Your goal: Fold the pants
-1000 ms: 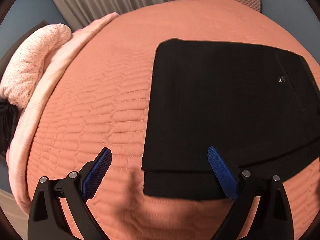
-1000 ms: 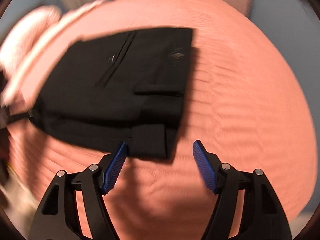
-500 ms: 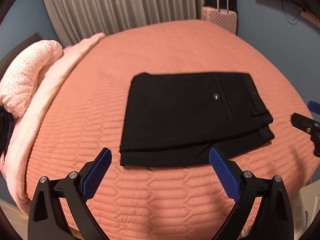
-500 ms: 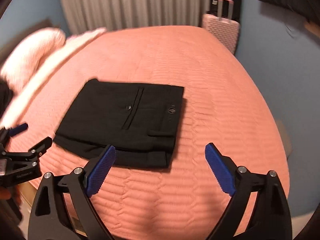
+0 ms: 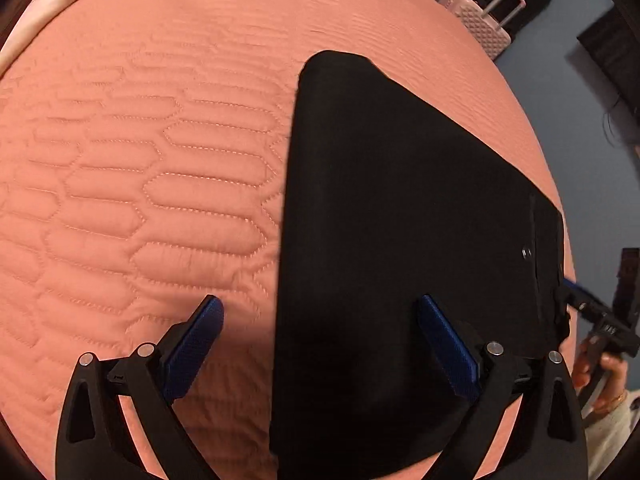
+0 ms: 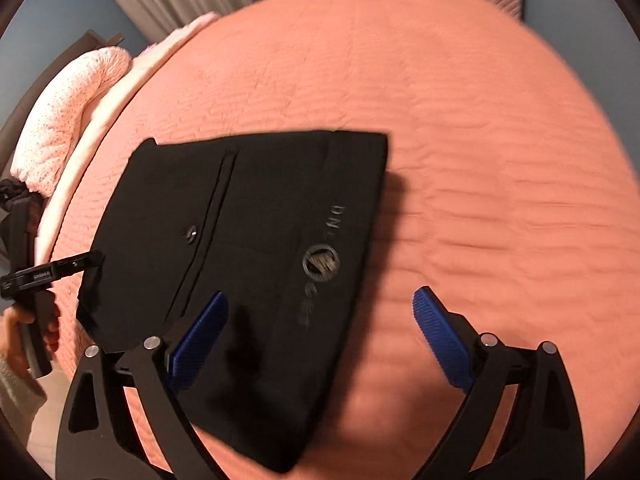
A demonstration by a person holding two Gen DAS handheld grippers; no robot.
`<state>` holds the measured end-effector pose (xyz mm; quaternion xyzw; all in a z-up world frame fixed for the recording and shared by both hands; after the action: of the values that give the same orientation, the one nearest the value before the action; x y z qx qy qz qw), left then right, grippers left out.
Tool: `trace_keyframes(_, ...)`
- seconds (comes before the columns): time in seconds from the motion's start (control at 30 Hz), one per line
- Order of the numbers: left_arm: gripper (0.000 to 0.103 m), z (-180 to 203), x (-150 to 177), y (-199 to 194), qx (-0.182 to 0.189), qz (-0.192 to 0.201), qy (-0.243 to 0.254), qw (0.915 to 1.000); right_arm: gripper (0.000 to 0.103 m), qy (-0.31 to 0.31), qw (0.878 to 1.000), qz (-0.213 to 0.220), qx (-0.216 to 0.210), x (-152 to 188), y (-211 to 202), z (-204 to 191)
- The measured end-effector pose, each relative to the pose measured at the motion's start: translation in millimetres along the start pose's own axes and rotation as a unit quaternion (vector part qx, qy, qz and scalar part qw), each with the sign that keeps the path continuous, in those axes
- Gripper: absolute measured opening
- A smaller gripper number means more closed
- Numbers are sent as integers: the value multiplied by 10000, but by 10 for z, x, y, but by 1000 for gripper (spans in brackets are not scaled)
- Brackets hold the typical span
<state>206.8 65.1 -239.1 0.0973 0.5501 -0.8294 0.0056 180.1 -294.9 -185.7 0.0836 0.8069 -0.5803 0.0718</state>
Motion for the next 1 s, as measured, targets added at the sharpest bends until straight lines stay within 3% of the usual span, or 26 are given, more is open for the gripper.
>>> trace_keyframes(0.07,97,86,-38,-5,128,155,272,9994,98,28,9999,101,44,-15,83,-38)
trace_keyframes(0.17,97,305,-46,33,398,86,724,9965,98,37,9997,245,51,36,73,-97)
trace_keyframes(0.3,97,480,-59,146,77,109,1021,9947,98,-248,9988,288,-301,127,61,-271)
trace_keyframes(0.33,97,490,-79,140,166,151,1012,9946,98,-335,9982,295,-404,130,66,-308)
trace_keyframes(0.4,97,469,-96,63,775,305,878,9927,97,-348,9982,337,-351,132,98,-351)
trace_keyframes(0.47,94,444,-115,69,1081,319,757,9907,85,-346,9982,401,-266,133,109,-363)
trace_keyframes(0.5,90,449,-115,109,984,298,768,9917,79,-342,9981,423,-279,139,94,-356)
trace_keyframes(0.53,84,454,-115,136,870,301,812,9924,54,-288,9979,444,-367,143,60,-330)
trace_keyframes(0.57,70,475,-113,131,708,361,872,9930,35,-126,9973,461,-565,138,16,-275)
trace_keyframes(0.6,56,479,-114,102,573,442,890,9934,31,-69,9967,485,-649,134,-20,-256)
trace_keyframes(0.63,26,472,-128,77,543,489,884,9934,27,-144,9970,514,-560,132,-53,-292)
trace_keyframes(0.7,21,452,-156,-28,717,618,802,9923,25,-370,9972,584,-301,131,-104,-419)
trace_keyframes(0.77,19,490,-176,-105,515,741,927,9916,23,-432,9961,719,-286,97,-195,-511)
trace_keyframes(0.87,18,537,-225,-307,630,1042,932,9882,22,-651,9926,983,-280,-4,-367,-616)
trace_keyframes(1.0,11,604,-583,-591,594,1439,1061,9821,20,-899,9869,1305,-308,-398,-541,-678)
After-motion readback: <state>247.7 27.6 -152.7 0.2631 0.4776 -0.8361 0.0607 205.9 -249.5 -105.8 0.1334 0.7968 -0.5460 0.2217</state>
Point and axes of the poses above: each gripper's, at about its wrist camera, not at the fingertips, and y roughly the way its jaws point, z to its right, x to its underside, the point moved 3 cm from there along y, roughly the way its jaws point, and after that the axes turned 12 degrees about -z, right-handed, at the moved point
